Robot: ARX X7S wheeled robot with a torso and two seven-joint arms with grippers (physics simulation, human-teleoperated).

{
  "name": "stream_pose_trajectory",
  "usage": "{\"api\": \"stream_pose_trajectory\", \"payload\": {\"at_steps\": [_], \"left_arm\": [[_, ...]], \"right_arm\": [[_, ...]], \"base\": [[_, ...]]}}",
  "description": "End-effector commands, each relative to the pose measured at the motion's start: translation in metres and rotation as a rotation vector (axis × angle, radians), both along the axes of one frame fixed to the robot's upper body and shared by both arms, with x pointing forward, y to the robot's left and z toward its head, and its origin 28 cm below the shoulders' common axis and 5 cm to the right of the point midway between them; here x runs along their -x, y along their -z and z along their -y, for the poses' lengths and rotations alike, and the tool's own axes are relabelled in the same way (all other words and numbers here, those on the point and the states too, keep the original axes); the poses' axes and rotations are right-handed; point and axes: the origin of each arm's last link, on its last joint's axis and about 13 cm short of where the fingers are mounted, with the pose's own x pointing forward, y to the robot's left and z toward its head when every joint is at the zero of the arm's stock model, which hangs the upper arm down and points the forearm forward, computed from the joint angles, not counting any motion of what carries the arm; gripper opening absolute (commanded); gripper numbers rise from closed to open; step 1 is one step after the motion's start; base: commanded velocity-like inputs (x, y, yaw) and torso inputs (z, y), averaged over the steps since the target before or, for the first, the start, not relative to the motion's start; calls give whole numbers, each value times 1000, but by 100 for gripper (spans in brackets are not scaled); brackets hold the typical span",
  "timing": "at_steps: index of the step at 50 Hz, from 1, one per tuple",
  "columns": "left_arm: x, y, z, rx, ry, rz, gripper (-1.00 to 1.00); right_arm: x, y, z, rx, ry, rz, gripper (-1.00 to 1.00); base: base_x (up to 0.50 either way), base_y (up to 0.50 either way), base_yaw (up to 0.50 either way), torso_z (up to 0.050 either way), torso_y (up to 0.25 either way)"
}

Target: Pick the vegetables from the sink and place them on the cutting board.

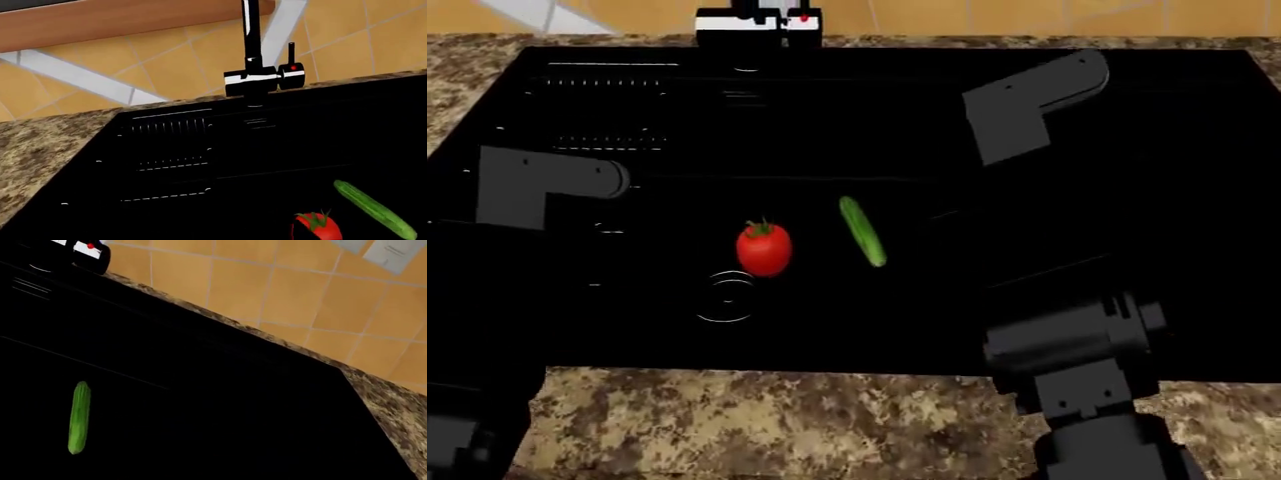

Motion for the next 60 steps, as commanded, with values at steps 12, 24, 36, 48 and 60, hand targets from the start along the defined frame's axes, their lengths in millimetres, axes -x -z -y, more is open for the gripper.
{"api": "stream_pose_trajectory", "payload": {"at_steps": [12,24,36,48,60], "left_arm": [[2,-1,-8,-15,-27,-8,100],[4,-3,-12,-35,-27,-6,100],[51,-17,-34,-136,524,-107,100],[63,-33,-69,-267,835,-330,100],[69,-40,-82,-354,813,-360,100]], "right_arm": [[7,-2,2,7,-3,-3,100],[7,-4,0,30,-23,-13,100],[78,-11,12,128,-575,-374,100],[83,-48,24,255,-739,-642,100],[84,-65,13,386,-774,-669,100]], "base": [[500,0,0,0,1],[500,0,0,0,1],[331,0,0,0,1],[0,2,2,0,0],[363,1,0,0,0]]}}
